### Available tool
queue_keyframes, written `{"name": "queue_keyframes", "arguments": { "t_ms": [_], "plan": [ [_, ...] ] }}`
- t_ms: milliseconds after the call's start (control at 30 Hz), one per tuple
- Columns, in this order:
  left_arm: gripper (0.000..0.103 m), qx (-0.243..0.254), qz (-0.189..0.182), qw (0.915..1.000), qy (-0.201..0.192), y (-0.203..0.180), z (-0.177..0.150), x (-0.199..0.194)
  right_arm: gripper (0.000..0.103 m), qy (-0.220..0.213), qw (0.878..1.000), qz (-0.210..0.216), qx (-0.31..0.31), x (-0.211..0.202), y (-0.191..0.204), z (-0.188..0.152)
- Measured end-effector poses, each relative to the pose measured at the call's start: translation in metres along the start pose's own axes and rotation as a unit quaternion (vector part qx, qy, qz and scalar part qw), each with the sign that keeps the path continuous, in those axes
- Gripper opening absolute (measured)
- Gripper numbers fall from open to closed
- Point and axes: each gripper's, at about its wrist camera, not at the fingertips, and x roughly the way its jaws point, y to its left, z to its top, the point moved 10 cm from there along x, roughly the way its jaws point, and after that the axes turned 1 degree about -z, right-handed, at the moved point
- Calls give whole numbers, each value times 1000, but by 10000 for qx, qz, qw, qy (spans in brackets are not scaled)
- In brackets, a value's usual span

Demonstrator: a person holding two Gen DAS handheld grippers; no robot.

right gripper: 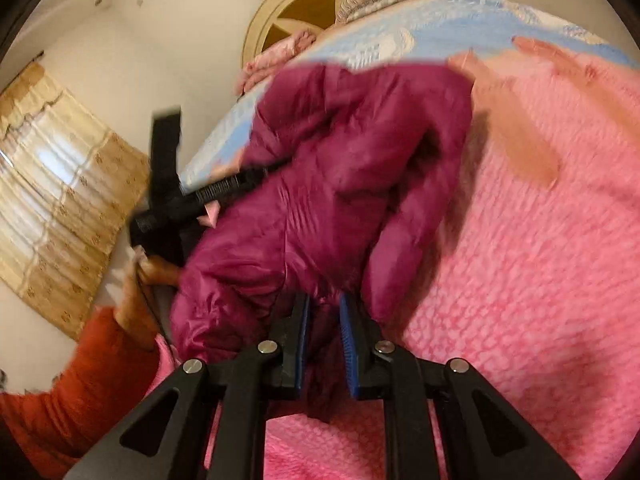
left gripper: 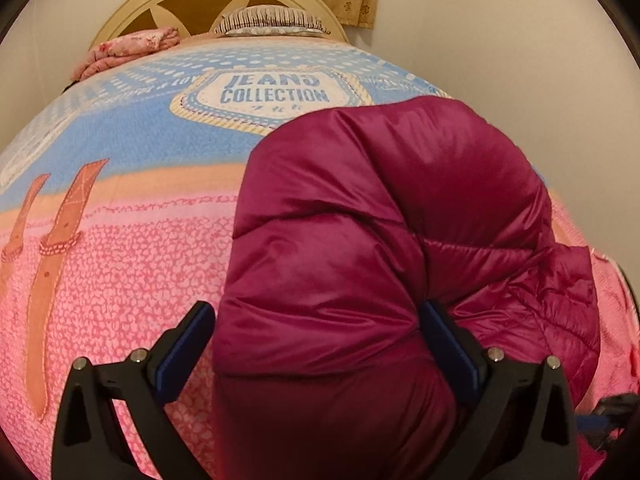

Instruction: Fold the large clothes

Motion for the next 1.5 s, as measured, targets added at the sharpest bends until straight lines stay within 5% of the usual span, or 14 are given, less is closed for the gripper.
{"name": "queue_keyframes", "arguments": {
  "t_ms": [33, 100, 133, 167, 333, 567, 767, 900, 1100, 1267, 1500],
  "plan": [
    [103, -64, -85, 9999, -44, 1, 1, -3, 16, -202, 9997, 53, 88, -11, -1, 11],
    [103, -281, -276, 9991, -164, 5, 3, -13, 36, -499, 9982, 118, 297, -28, -6, 31],
    [103, -357, -366, 9985, -191, 6, 4, -17, 72, -650, 9971, 55, 399, -34, -12, 40],
    [103, -410, -458, 9978, -229, 7, 6, -23, 91, -842, 9955, -57, 439, -39, -19, 50],
    [103, -508, -670, 9955, -428, 18, 15, -46, 91, -621, 9964, -269, 508, -6, -42, 63],
    [103, -482, -819, 9954, -108, 21, 3, -16, 90, -551, 9971, -461, 236, 51, -44, 63],
    [103, -920, -1523, 9840, 5, 31, -2, 2, 63, -266, 9994, -173, 127, 78, -33, 70],
    [103, -662, -1675, 9836, -90, 27, -5, -1, 63, -186, 9995, -222, -124, 93, -24, 71],
    [100, -289, -1111, 9934, 13, 12, -4, 2, 53, -281, 9989, -305, -225, 91, -24, 68],
    [72, -48, -833, 9965, -18, -1, -6, -5, 43, -246, 9993, -260, -111, 91, -26, 67],
    [56, 340, -524, 9979, -163, -26, -12, -32, 31, -166, 9995, -78, 243, 76, -18, 63]
  ]
}}
